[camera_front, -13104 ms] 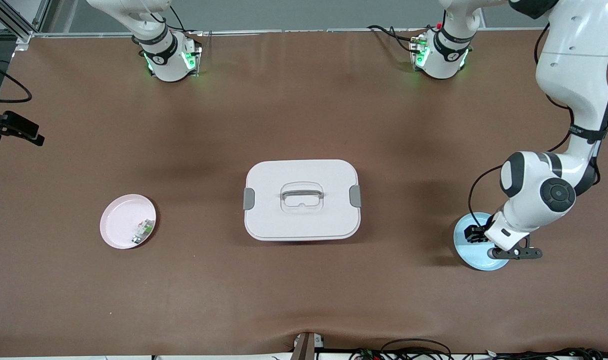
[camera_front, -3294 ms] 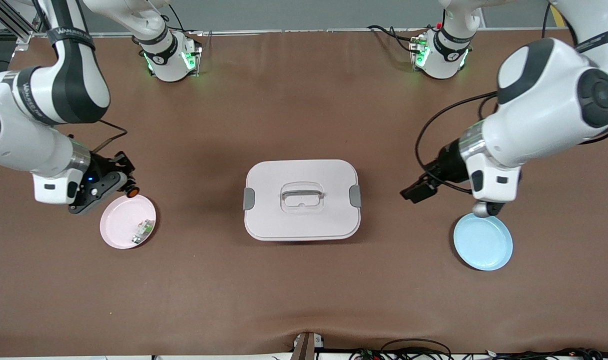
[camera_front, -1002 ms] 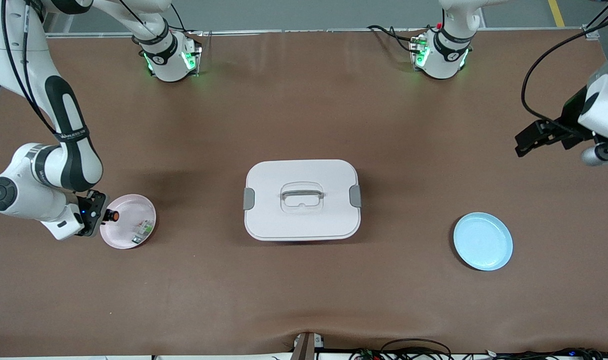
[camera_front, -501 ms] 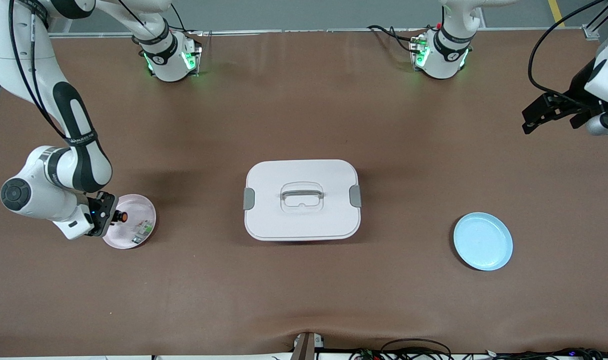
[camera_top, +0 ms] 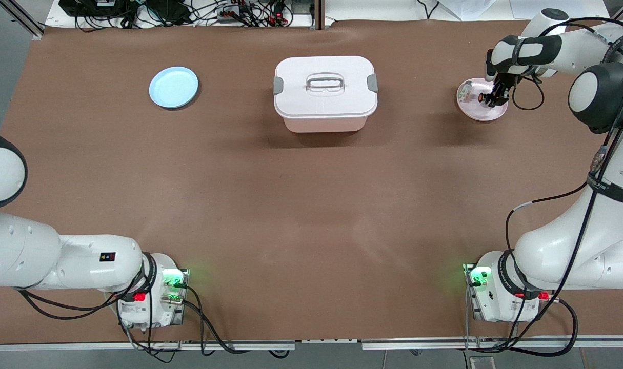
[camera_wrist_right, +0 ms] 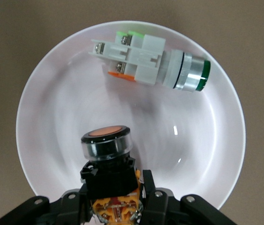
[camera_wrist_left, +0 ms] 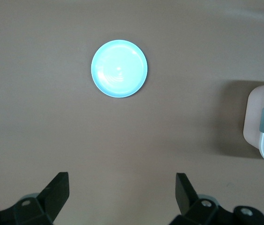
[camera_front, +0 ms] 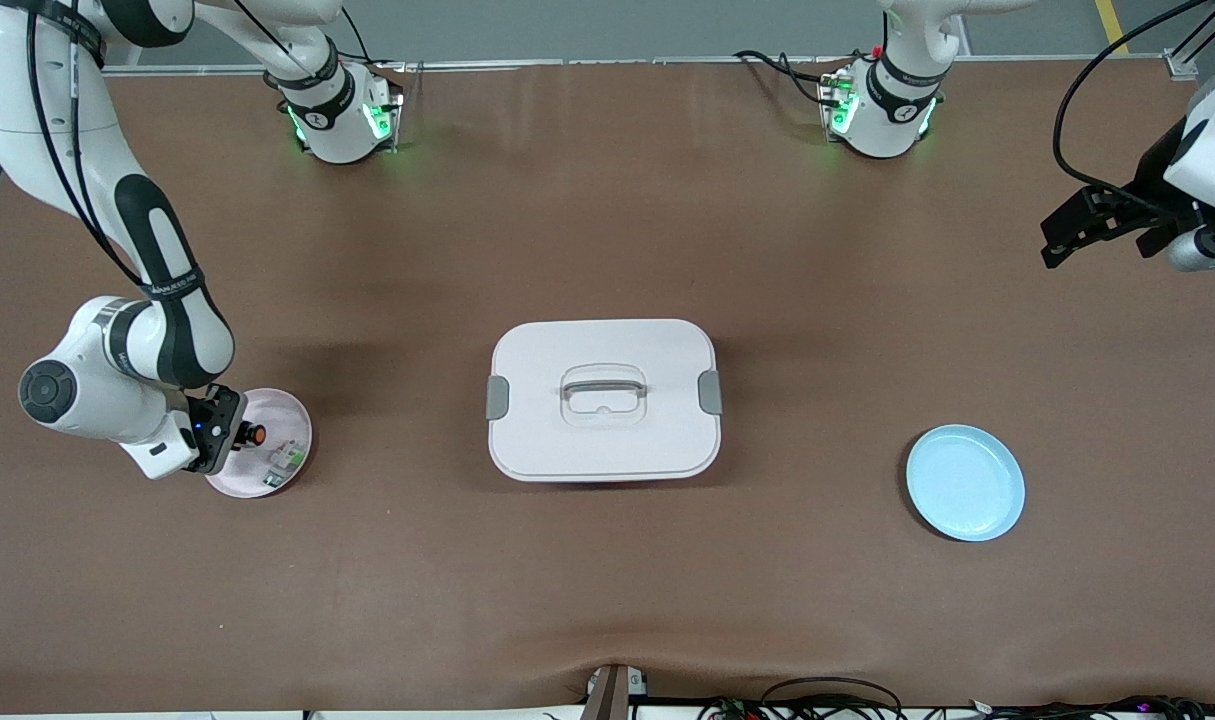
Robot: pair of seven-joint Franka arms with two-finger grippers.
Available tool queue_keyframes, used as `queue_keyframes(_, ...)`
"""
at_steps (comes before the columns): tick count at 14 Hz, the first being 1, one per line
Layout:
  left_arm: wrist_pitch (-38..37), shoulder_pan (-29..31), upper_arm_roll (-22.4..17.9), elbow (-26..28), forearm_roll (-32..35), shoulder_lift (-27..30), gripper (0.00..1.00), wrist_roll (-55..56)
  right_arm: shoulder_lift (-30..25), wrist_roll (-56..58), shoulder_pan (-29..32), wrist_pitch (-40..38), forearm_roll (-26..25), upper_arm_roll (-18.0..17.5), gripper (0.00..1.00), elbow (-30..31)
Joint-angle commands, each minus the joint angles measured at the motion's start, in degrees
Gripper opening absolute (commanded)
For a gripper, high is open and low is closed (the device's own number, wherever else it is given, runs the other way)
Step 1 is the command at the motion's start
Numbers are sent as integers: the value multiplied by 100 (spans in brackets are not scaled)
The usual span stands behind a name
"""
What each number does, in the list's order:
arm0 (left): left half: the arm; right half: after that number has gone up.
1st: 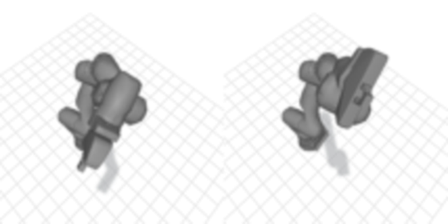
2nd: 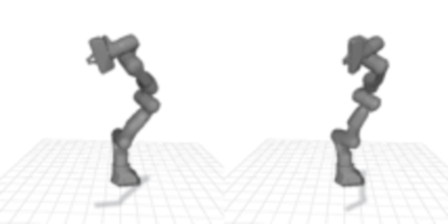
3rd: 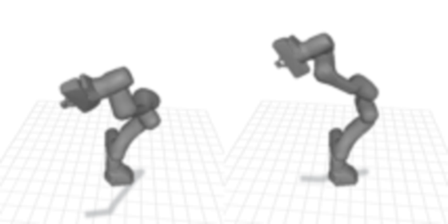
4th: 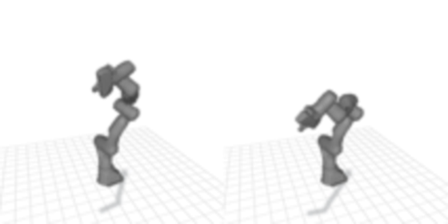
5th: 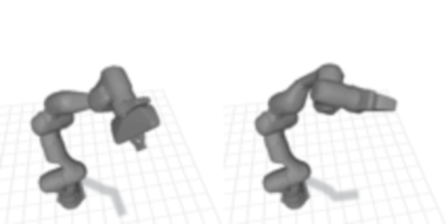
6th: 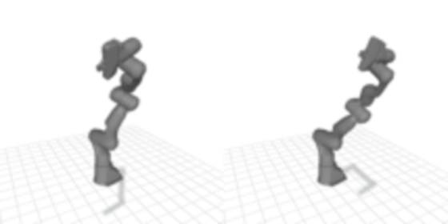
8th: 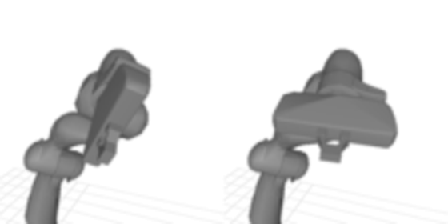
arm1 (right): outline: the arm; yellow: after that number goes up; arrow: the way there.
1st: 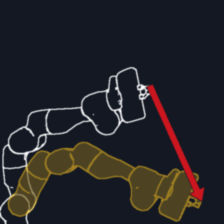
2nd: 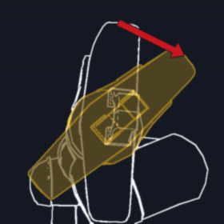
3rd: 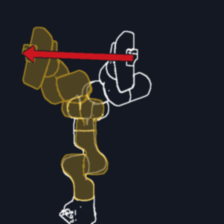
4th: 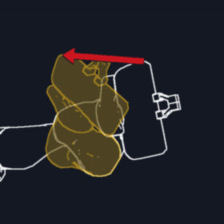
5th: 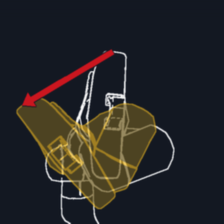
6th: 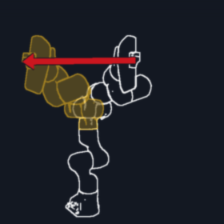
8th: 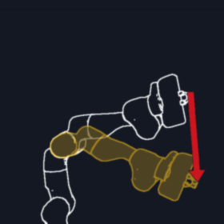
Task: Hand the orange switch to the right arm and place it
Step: 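Lower the switch onto the white plate and open the right gripper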
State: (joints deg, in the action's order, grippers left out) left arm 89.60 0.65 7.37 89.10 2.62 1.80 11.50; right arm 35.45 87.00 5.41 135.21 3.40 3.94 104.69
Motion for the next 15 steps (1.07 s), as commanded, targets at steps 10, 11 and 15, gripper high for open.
queue_keyframes(10,31,5,-95,125,-86,136,100,-140,-21,124,39,111,223,-34,92,25)
queue_keyframes(11,31,5,-95,125,-86,136,100,-140,-21,124,39,129,223,-34,100,25)
queue_keyframes(15,31,6,-95,116,-86,154,100,-140,-38,124,39,103,223,-34,100,-27)
